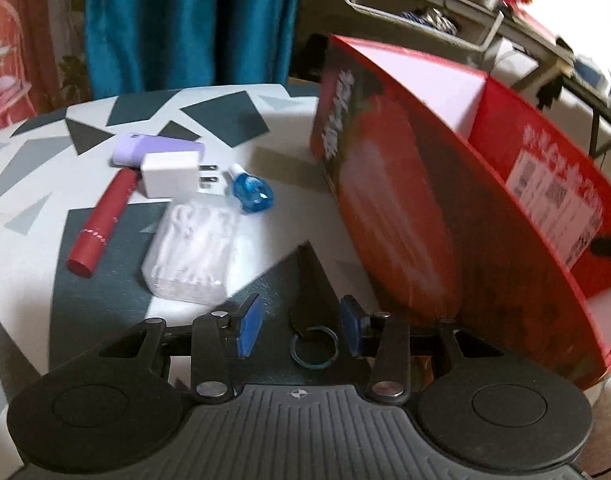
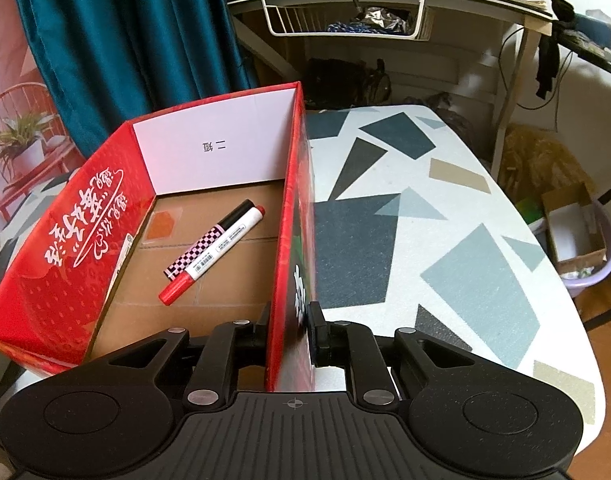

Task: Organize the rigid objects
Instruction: 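Lower the left tool to the black key and grasp it by its ring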

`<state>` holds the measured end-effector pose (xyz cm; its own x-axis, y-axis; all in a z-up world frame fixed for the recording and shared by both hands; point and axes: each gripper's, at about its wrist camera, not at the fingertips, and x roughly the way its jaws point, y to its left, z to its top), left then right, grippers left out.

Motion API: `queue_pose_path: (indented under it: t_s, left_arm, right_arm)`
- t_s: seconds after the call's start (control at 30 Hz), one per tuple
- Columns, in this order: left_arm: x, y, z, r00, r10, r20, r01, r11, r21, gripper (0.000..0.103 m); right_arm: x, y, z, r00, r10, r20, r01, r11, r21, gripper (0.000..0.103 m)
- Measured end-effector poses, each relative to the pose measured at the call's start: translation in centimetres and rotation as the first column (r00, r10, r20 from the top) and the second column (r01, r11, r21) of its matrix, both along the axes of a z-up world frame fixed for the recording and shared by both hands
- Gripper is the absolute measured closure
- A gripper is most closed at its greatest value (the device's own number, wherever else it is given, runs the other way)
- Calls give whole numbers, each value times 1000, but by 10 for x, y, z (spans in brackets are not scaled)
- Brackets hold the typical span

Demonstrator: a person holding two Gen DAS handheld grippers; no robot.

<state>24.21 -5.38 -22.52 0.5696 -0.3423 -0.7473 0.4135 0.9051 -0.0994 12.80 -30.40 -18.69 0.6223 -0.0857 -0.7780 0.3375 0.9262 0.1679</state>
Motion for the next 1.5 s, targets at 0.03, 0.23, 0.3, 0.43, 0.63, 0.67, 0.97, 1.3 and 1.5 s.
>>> queue_pose_path:
  t_s: [0.03,0.23,0.3,0.43,0.63,0.67,0.97,1.3,1.5]
  left_arm:
    - [-1,-3,-3,1000,-8,4,8,1000,10,58]
    - [4,-9,-11,1000,-20,13,20,999,32,58]
    - [4,-14,-13,999,-33,34,31,998,52,58]
    - [0,-25,-15,994,-69,89,57,990,126,60]
    - [-10,-30,-12,987,-119,108,97,978,184,72]
    - [-13,-30,-12,986,-125,113,102,976,193,72]
    - [-14,-4,-11,996,-59,60,52,992,118,69]
    - [-25,-12,-9,995,-43,91,25,982,186,68]
    - [-25,-10,-7,995,-56,80,42,986,163,72]
  right_arm:
    - [0,0,0,1000,1,-1,-1,1000,-1,89]
    - [0,0,0,1000,2,-2,-2,1000,-3,89]
    - [0,0,0,1000,5,-2,-5,1000,-3,89]
    - [0,0,1,1000,6,-1,-6,1000,-4,89]
    - [-1,0,1,1000,1,6,-1,1000,-2,88]
    - [-1,0,1,1000,1,7,-1,1000,-3,88]
    - [-1,0,0,1000,-3,15,3,1000,-2,88]
    - [-1,0,0,1000,-4,18,4,1000,0,88]
    - [-1,0,0,1000,-3,16,3,1000,-2,88]
